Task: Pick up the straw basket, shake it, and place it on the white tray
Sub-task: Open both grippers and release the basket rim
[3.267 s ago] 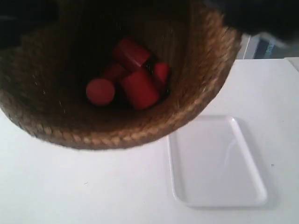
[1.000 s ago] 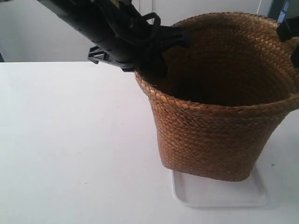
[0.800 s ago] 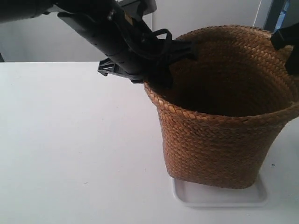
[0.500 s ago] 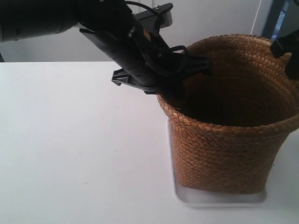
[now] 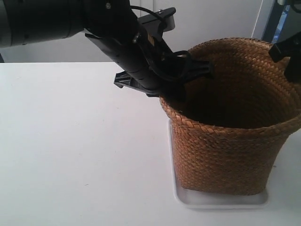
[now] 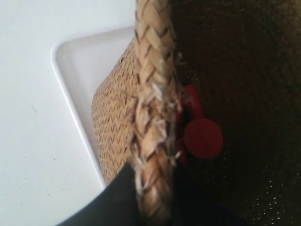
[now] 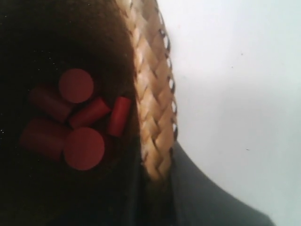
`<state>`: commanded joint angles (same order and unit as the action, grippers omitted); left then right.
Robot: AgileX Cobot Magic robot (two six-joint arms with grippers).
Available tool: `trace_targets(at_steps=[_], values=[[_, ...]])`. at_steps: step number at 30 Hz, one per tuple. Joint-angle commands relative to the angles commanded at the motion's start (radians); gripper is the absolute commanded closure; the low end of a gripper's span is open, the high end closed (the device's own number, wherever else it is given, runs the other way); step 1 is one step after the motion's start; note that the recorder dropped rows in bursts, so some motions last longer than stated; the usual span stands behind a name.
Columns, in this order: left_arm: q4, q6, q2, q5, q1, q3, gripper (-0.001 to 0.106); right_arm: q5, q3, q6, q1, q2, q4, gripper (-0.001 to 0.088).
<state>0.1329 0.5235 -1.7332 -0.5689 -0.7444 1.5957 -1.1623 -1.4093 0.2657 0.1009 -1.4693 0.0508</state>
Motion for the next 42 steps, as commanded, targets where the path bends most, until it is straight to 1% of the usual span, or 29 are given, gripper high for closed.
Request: trace_targets(at_steps=[1,2,4,6,8,10,11,14,17,19,22,26,34,37,42], values=[[0.000,0.000,-0.002,0.006,0.000,0.000,0.105,0.001,0.000,0.000,0.000,0.000,0.000,0.0716],[0.000,0.000,-0.010,0.008,0.000,0.000,0.105,0.006,0.000,0.000,0.000,0.000,-0.002,0.0656],[0.005,0.000,-0.019,0.005,0.000,0.000,0.105,0.008,0.000,0.000,0.000,0.000,-0.002,0.0565],[0.012,0.000,-0.023,0.001,0.000,0.000,0.100,0.015,0.000,0.000,0.000,0.000,-0.002,0.0459],[0.011,0.000,-0.023,0.004,0.000,0.000,0.090,0.022,0.000,0.000,0.000,0.000,-0.002,0.0348],[0.011,-0.005,-0.023,0.017,0.000,0.000,0.077,0.024,0.000,0.000,0.000,0.000,-0.002,0.0276],[0.011,-0.005,-0.023,0.019,0.000,0.000,0.069,0.029,0.000,0.000,0.000,0.000,-0.002,0.0257],[0.011,-0.005,-0.023,0.019,0.000,0.000,0.050,0.040,0.000,0.000,0.000,0.002,-0.002,0.0254],[0.011,-0.005,-0.023,0.017,0.000,0.000,0.038,0.044,0.000,-0.008,0.000,0.002,0.002,0.0254],[0.017,-0.003,-0.023,0.007,0.000,0.000,0.035,0.049,0.000,-0.008,0.000,0.006,0.005,0.0254],[0.019,-0.003,-0.018,-0.017,0.000,0.000,0.033,0.072,0.000,-0.008,0.000,0.029,0.032,0.0254],[-0.014,-0.003,-0.001,-0.003,0.002,0.000,0.033,0.099,0.000,-0.008,0.000,0.078,0.048,0.0256],[-0.061,-0.003,0.071,0.021,0.004,0.000,0.033,0.066,0.000,-0.008,0.000,0.145,0.111,0.0257],[-0.133,-0.003,0.098,-0.005,0.004,0.000,0.033,0.059,0.000,-0.008,0.000,0.187,0.140,0.0257],[-0.307,-0.003,0.147,-0.113,0.004,0.000,0.033,0.059,0.000,-0.008,0.000,0.280,0.176,0.0263]])
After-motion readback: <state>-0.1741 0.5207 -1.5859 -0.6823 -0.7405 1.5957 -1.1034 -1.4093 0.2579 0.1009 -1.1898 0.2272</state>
